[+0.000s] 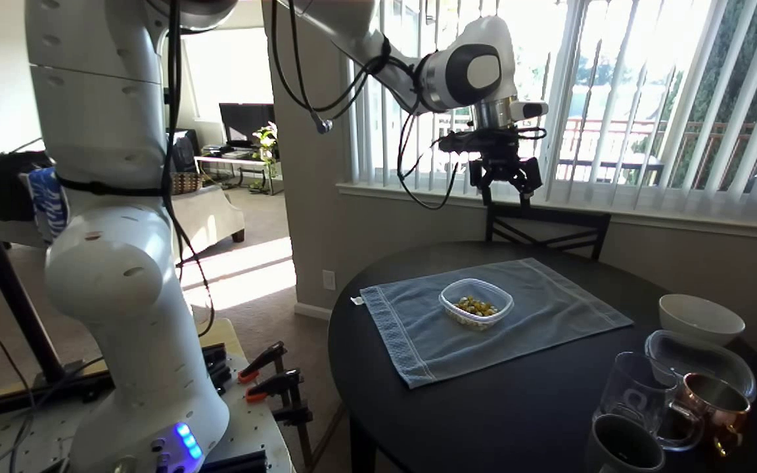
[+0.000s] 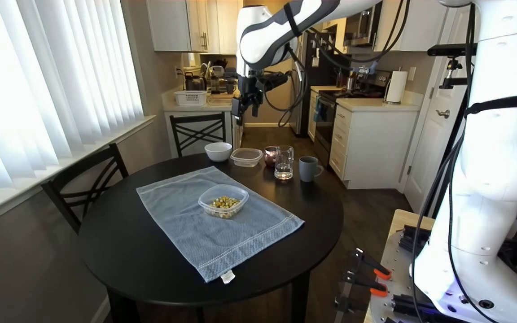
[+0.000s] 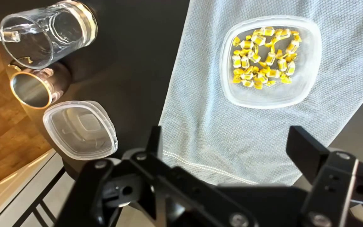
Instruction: Pour the candy out of the bowl and onto the blue towel.
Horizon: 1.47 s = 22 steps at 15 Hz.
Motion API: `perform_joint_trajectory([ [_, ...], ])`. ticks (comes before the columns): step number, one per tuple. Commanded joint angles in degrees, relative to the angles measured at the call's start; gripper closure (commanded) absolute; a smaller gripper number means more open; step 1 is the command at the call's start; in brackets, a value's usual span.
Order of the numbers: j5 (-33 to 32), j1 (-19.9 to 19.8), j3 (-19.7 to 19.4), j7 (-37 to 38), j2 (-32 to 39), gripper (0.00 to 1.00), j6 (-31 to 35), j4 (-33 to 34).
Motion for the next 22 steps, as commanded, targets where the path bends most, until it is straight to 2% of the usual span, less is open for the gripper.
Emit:
perform_joint_trajectory([
  [1,0.25,0.96,-1.01,-0.18,0.00,0.00,-0.17,0.12],
  [4,0.39,-0.49,-2.21,-1.89,3.94,0.00,3.62,1.34],
  [8,6.75,-5.38,-4.00,-9.25,13.26,0.00,15.64,1.87],
  [11,13.05,-10.06,-0.32,-18.14,22.37,0.00,19.31,7.17],
  [13,14.65,-12.00,3.26,-23.72,26.24,0.00,17.98,11.35],
  [16,13.18,-11.90,6.13,-27.76,29.99,0.00,14.54,16.90],
  [19,13.37,-11.75,6.71,-27.93,33.40,0.00,9.53,21.47],
  [22,13.53,-11.78,5.45,-26.18,36.55,0.00,4.97,24.43],
])
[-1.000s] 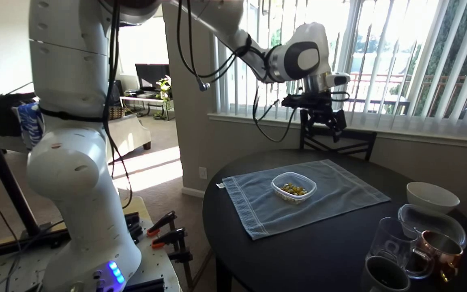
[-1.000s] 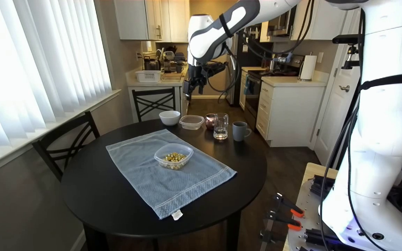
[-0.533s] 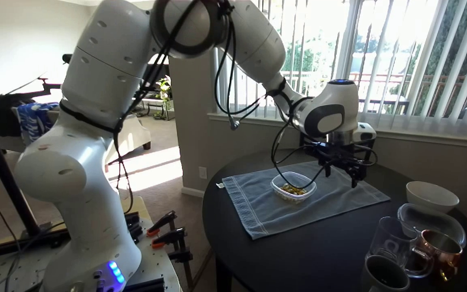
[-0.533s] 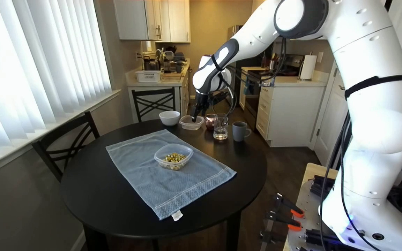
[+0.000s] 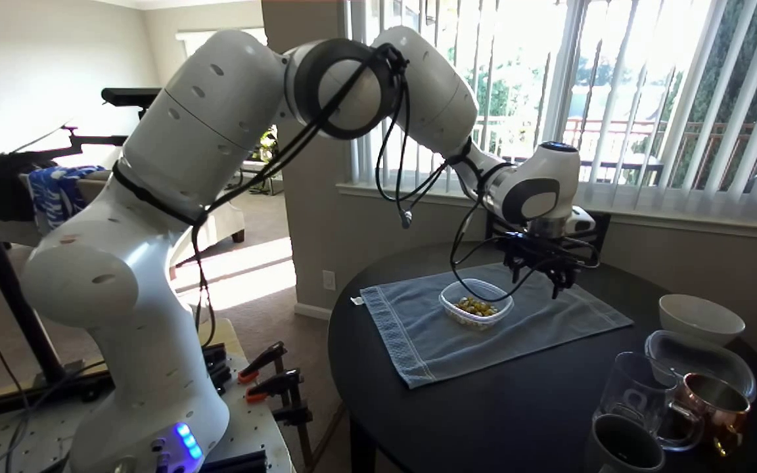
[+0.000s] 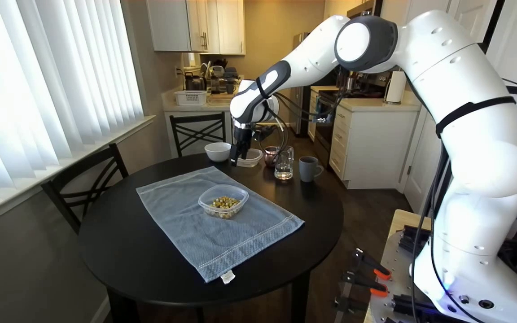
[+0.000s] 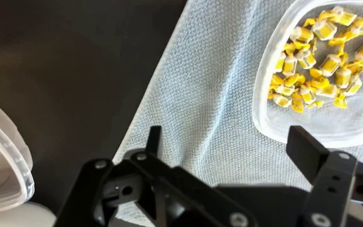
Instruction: Pour the candy out of the bowl and onto the blue towel.
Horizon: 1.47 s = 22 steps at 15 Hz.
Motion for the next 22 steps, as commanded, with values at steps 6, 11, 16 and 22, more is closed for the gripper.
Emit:
perform_joint_trajectory([
  [6,1.68,-0.41,1.46,-3.38,12.30,0.00,-12.63,14.75],
  [11,0.48,2.59,2.15,-3.08,16.44,0.00,-19.52,22.90],
  [16,0.15,3.53,-0.53,-0.10,21.26,0.00,-27.09,29.58],
  [22,0.22,2.31,-2.14,0.06,26.53,0.40,-29.72,35.53],
])
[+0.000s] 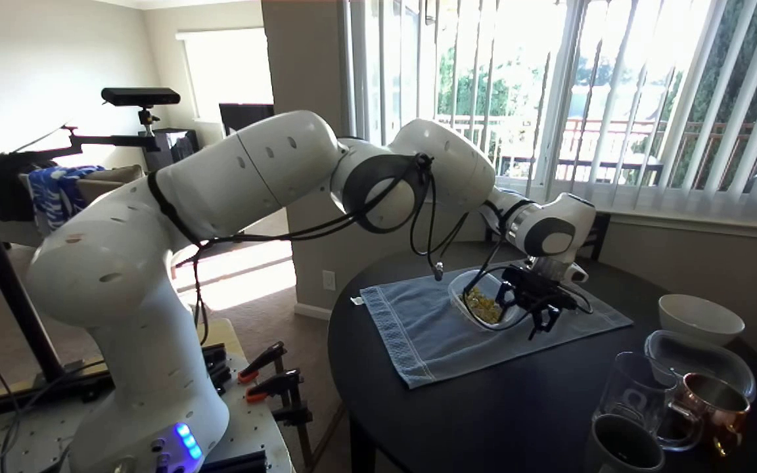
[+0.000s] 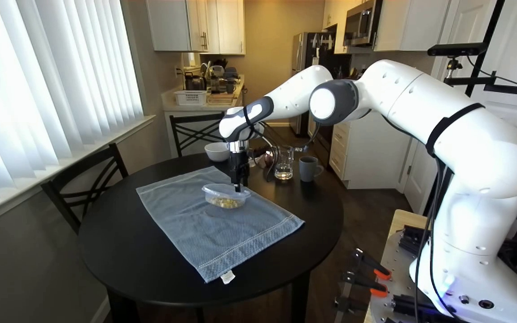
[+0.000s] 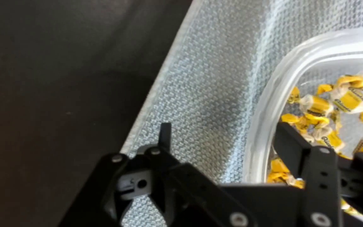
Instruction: Pour the candy out of the bowl and onto the blue towel.
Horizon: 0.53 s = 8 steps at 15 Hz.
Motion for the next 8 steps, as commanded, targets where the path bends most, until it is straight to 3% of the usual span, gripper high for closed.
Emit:
perform_joint_trajectory([
  [1,0.19,-0.11,-0.35,0.84,3.11,0.47,-2.46,5.26],
  [8,0.61,0.05,0.10,1.01,3.57,0.92,-0.75,7.35],
])
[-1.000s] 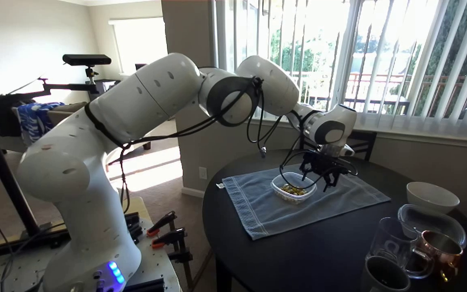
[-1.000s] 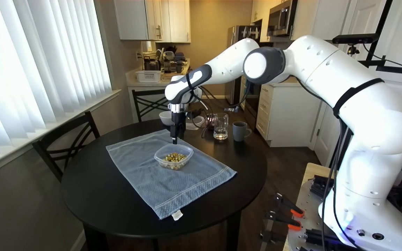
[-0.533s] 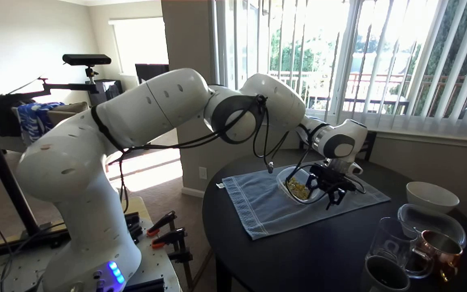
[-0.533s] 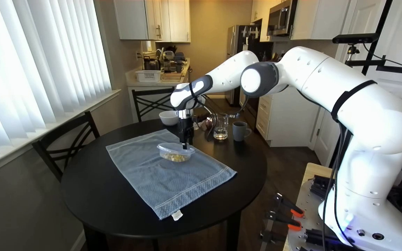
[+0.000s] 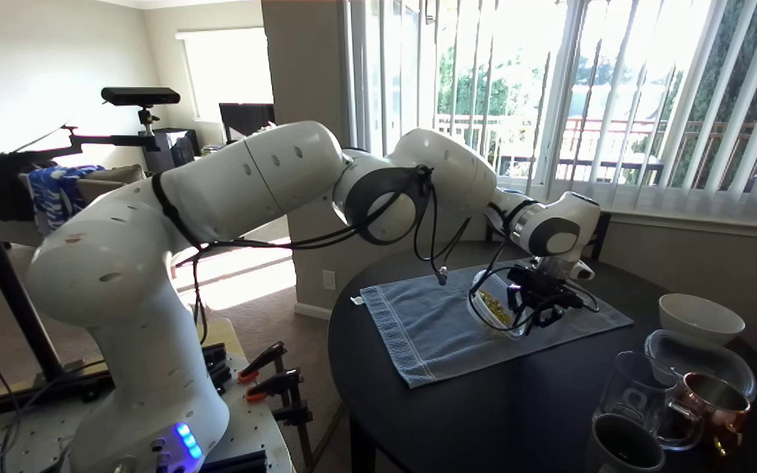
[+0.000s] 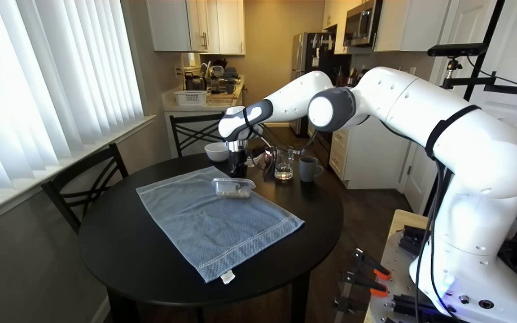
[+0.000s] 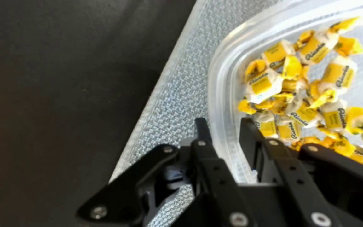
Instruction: Pour the candy out of the bowl and onto the blue towel.
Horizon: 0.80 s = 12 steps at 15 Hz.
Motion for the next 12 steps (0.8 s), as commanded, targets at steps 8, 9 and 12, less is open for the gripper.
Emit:
perform_joint_trajectory([
  [8,-1.31,1.83,-1.75,4.93,-0.74,0.95,0.85,3.57],
  [9,-1.96,2.41,-2.70,6.32,-1.03,0.95,1.18,3.89],
  [12,-5.81,5.13,-7.44,12.20,-1.99,0.96,1.57,5.15],
])
